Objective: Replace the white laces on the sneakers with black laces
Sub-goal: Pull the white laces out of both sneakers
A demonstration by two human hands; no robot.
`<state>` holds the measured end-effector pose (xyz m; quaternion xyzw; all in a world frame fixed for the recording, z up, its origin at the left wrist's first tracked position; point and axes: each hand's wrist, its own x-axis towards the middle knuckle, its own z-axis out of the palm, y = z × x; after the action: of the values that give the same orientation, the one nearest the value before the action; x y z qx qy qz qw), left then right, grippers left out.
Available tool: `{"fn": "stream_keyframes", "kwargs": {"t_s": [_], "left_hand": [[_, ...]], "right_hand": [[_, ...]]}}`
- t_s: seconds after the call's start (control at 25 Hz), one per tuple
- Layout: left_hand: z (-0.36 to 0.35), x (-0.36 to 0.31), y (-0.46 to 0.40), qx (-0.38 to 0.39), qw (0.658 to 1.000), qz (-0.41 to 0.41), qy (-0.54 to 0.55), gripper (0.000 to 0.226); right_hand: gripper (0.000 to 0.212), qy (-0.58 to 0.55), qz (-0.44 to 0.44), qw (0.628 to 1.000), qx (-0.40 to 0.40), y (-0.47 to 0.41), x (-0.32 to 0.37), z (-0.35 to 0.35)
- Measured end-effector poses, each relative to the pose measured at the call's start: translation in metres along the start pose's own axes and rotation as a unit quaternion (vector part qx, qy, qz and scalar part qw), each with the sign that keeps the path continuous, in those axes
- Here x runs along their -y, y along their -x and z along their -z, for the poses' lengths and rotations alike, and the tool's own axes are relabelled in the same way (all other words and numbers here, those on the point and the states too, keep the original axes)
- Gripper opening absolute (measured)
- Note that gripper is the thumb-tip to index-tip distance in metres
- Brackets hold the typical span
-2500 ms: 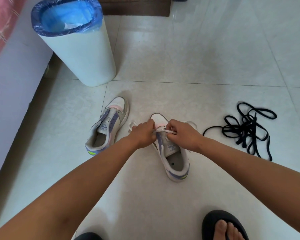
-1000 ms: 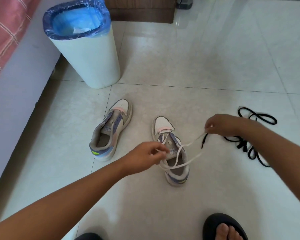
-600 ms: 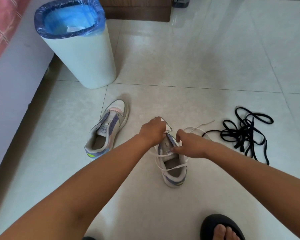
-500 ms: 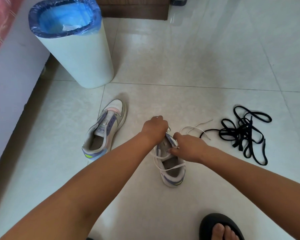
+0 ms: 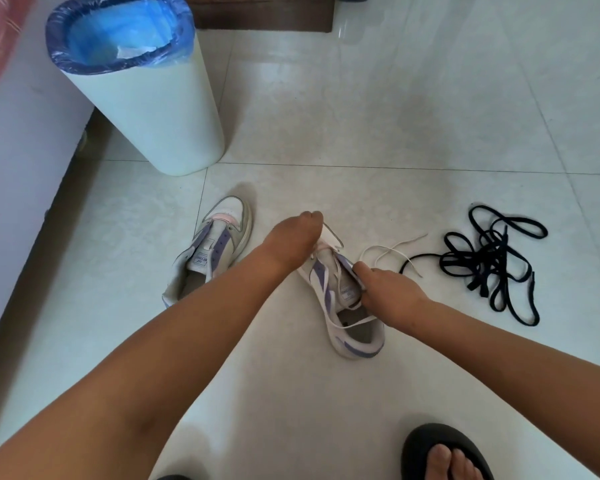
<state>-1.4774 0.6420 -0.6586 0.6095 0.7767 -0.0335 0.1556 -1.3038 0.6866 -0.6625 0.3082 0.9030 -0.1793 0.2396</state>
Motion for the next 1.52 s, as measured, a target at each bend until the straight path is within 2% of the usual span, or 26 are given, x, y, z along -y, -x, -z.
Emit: {"fn": "stream_keyframes", "kwargs": {"t_s": [0.24, 0.4, 0.48, 0.56, 0.64, 0.76, 0.84, 0.88, 0.92, 1.04, 1.2, 1.32, 1.4, 1.48, 1.52], "left_hand": [[0.034, 0.043, -0.004, -0.058, 0.996, 0.070, 0.015, 0.020], [0.045, 0.109, 0.012, -0.085, 0.980, 0.178, 0.006, 0.019], [0.047, 0.139, 0.024, -0.083, 0.966, 0.245, -0.009, 0.012], [0.041, 0.146, 0.035, -0.039, 0.959, 0.280, -0.034, 0.012], [0.026, 0.133, 0.040, 0.022, 0.965, 0.251, -0.065, 0.020], [0.005, 0.098, 0.033, 0.074, 0.985, 0.125, -0.091, 0.029], [-0.001, 0.070, 0.027, 0.012, 0.997, 0.006, -0.079, 0.031], [-0.004, 0.056, 0.025, -0.033, 0.996, -0.061, -0.059, 0.029], [-0.009, 0.042, 0.024, -0.045, 0.992, -0.111, -0.042, 0.028], [-0.030, 0.014, 0.022, 0.062, 0.985, -0.152, -0.061, 0.029], [-0.029, 0.004, 0.022, 0.042, 0.980, -0.141, -0.132, 0.029], [-0.013, 0.024, 0.026, 0.026, 0.987, -0.083, -0.139, 0.028], [0.012, 0.054, 0.026, -0.031, 0.995, 0.034, -0.085, 0.027], [0.038, 0.092, 0.025, -0.123, 0.976, 0.178, -0.027, 0.023], [0.047, 0.108, 0.025, -0.140, 0.961, 0.238, -0.010, 0.020]], "right_hand": [[0.031, 0.029, -0.004, 0.999, 0.012, -0.004, -0.014, 0.006], [0.026, 0.049, 0.005, 0.998, 0.034, 0.000, -0.033, 0.001], [0.026, 0.038, 0.003, 0.998, 0.039, -0.002, -0.042, 0.000], [0.028, 0.029, 0.010, 0.999, 0.029, -0.005, -0.047, 0.002], [0.030, 0.057, 0.032, 0.998, 0.018, -0.006, -0.044, 0.001], [0.033, 0.129, 0.072, 0.989, -0.016, -0.004, -0.038, -0.001], [0.035, 0.171, 0.091, 0.980, -0.038, -0.007, -0.039, 0.003], [0.036, 0.183, 0.093, 0.978, -0.040, -0.010, -0.040, 0.006], [0.037, 0.188, 0.094, 0.977, -0.039, -0.012, -0.040, 0.008], [0.044, 0.178, 0.086, 0.979, -0.043, -0.015, -0.037, 0.011], [0.037, 0.101, 0.054, 0.993, -0.041, -0.011, -0.035, 0.015], [0.026, 0.120, 0.038, 0.991, -0.035, -0.005, -0.033, 0.021], [0.019, 0.130, 0.032, 0.990, -0.035, -0.002, -0.035, 0.026], [0.013, 0.128, 0.033, 0.991, -0.029, 0.000, -0.037, 0.030], [0.013, 0.125, 0.036, 0.991, -0.025, 0.000, -0.037, 0.031]]}}
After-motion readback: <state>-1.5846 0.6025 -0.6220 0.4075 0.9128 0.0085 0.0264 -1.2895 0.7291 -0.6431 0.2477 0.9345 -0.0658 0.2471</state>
